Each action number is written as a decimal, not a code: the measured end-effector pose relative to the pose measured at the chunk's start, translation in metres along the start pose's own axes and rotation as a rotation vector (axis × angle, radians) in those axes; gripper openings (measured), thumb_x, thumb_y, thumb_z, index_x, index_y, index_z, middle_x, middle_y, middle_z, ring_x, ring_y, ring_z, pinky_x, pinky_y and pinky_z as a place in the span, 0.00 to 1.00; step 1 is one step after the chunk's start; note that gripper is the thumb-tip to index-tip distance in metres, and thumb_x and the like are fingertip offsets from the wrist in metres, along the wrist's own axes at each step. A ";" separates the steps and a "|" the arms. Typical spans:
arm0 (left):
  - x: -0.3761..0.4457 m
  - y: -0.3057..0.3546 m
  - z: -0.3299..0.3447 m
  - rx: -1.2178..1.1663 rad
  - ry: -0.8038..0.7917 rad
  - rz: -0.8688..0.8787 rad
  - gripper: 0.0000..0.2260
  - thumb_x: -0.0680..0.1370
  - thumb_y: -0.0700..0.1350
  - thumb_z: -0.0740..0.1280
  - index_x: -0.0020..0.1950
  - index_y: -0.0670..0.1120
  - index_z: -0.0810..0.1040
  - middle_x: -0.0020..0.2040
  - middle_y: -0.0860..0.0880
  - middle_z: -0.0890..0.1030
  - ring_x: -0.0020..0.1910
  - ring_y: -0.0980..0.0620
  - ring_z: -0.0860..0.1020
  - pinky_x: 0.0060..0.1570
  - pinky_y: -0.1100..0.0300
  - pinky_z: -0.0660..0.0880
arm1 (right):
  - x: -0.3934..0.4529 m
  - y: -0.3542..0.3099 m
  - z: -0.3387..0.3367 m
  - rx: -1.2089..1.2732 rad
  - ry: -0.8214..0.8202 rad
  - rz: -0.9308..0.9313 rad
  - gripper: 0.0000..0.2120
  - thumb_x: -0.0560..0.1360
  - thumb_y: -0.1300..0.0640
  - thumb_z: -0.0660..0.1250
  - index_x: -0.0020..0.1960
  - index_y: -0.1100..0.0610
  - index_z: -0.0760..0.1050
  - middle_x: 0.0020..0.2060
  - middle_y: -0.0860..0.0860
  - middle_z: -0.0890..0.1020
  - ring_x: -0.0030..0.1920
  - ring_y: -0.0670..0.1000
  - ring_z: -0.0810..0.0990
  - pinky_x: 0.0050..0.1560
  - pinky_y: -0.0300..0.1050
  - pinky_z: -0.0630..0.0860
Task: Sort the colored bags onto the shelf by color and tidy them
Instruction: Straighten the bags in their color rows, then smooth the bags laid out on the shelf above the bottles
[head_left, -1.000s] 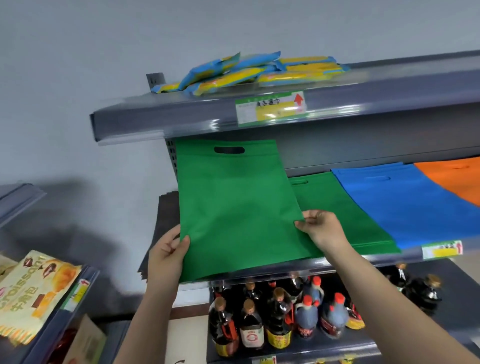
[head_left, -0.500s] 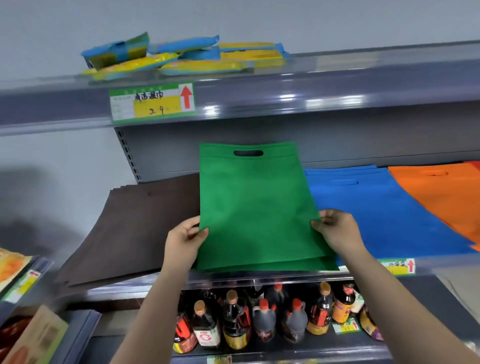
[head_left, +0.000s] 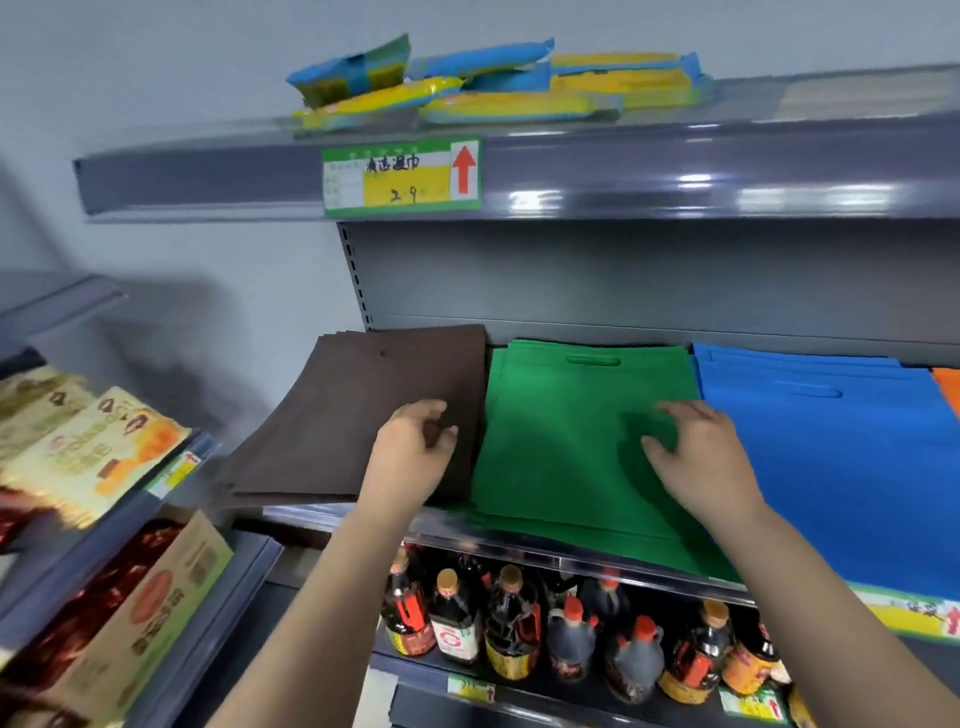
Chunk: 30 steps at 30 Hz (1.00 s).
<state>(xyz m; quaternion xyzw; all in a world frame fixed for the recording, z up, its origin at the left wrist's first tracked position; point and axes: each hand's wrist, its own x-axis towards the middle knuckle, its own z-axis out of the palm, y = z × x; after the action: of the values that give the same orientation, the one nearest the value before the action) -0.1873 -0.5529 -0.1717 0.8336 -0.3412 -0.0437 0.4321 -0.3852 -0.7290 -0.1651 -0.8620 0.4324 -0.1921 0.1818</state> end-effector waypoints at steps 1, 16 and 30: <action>-0.002 -0.003 -0.012 0.024 0.025 0.004 0.15 0.78 0.41 0.66 0.64 0.42 0.75 0.57 0.44 0.78 0.56 0.47 0.77 0.58 0.57 0.72 | 0.003 -0.016 0.004 -0.011 -0.014 -0.070 0.21 0.76 0.57 0.65 0.68 0.60 0.70 0.65 0.58 0.73 0.68 0.60 0.65 0.65 0.51 0.66; -0.093 -0.136 -0.298 0.796 0.498 -0.202 0.18 0.76 0.45 0.66 0.66 0.44 0.74 0.61 0.45 0.77 0.59 0.40 0.75 0.54 0.48 0.71 | -0.050 -0.379 0.111 0.051 -0.269 -1.022 0.19 0.79 0.53 0.59 0.69 0.54 0.68 0.65 0.49 0.72 0.65 0.52 0.69 0.60 0.45 0.67; -0.217 -0.199 -0.472 1.270 0.690 -0.459 0.15 0.67 0.42 0.76 0.53 0.42 0.80 0.49 0.44 0.82 0.46 0.40 0.80 0.44 0.47 0.76 | -0.188 -0.606 0.183 0.139 -0.163 -1.561 0.17 0.79 0.50 0.57 0.67 0.53 0.68 0.64 0.48 0.71 0.66 0.52 0.66 0.63 0.48 0.63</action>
<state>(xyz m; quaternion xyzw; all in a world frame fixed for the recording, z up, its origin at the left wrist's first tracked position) -0.0740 -0.0170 -0.0754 0.9387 0.0358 0.3358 -0.0687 0.0098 -0.2092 -0.0645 -0.9145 -0.3256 -0.2270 0.0789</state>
